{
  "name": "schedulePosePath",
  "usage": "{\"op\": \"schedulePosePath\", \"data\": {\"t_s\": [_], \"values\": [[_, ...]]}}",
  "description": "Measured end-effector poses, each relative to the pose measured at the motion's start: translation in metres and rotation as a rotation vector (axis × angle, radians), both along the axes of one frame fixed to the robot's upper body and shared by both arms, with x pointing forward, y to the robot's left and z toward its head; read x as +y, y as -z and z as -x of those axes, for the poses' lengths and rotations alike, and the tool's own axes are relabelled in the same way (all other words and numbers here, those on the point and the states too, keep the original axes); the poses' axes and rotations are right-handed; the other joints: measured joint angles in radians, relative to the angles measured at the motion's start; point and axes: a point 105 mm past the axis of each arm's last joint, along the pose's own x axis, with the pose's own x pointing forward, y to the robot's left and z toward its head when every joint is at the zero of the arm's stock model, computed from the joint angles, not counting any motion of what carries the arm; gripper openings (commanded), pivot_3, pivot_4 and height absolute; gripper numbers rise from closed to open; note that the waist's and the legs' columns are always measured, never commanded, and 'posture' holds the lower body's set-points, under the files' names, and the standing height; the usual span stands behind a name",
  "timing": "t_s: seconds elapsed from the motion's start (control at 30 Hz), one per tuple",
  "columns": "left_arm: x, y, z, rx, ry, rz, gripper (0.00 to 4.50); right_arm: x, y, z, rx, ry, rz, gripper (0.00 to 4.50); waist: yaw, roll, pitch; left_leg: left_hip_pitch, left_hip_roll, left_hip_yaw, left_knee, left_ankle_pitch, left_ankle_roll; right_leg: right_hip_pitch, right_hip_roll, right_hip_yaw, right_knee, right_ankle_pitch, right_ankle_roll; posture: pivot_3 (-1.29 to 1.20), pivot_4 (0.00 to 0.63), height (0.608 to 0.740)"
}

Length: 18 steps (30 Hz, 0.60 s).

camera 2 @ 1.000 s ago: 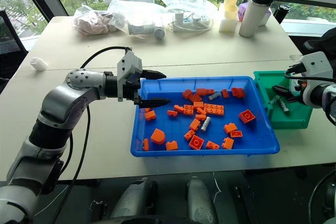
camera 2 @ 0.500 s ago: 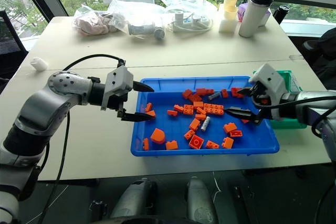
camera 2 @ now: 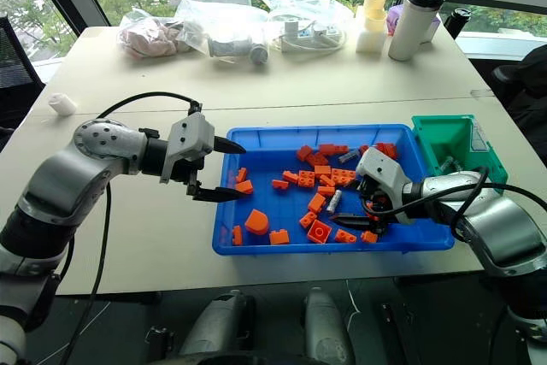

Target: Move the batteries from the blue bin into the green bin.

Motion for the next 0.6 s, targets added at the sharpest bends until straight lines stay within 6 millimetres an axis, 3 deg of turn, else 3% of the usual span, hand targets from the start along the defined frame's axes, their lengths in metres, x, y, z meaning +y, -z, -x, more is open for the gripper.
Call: {"op": "schedulePosePath", "data": {"t_s": [0.27,0.37,0.47,0.6], "values": [[-0.001,-0.001,0.0,-0.006,-0.011,-0.004,4.5,0.005,0.015,-0.014,-0.014,0.03,0.032,4.42,0.0,0.0,0.0,0.0,0.0,0.0,0.0,0.0,0.0,0.0,0.0,0.0,0.0,0.0,0.0,0.0,0.15,0.74],[0.0,-0.001,-0.002,-0.019,-0.026,-0.012,4.5,0.002,0.016,-0.021,-0.038,0.051,0.056,3.57,0.0,0.0,0.0,0.0,0.0,0.0,0.0,0.0,0.0,0.0,0.0,0.0,0.0,0.0,0.0,0.0,0.15,0.74],[0.0,0.0,-0.002,-0.02,-0.027,-0.014,4.5,0.001,0.016,-0.022,-0.044,0.053,0.059,2.19,0.001,0.0,0.0,0.0,0.0,0.0,0.0,0.0,0.0,0.0,0.0,0.0,0.0,0.0,0.0,0.0,0.15,0.74],[0.0,0.0,-0.002,-0.02,-0.027,-0.014,4.5,0.003,0.016,-0.021,-0.041,0.043,0.054,2.2,0.0,0.0,0.0,0.0,0.0,0.0,0.0,0.0,0.0,0.0,0.0,0.0,0.0,0.0,0.0,0.0,0.15,0.74]]}}
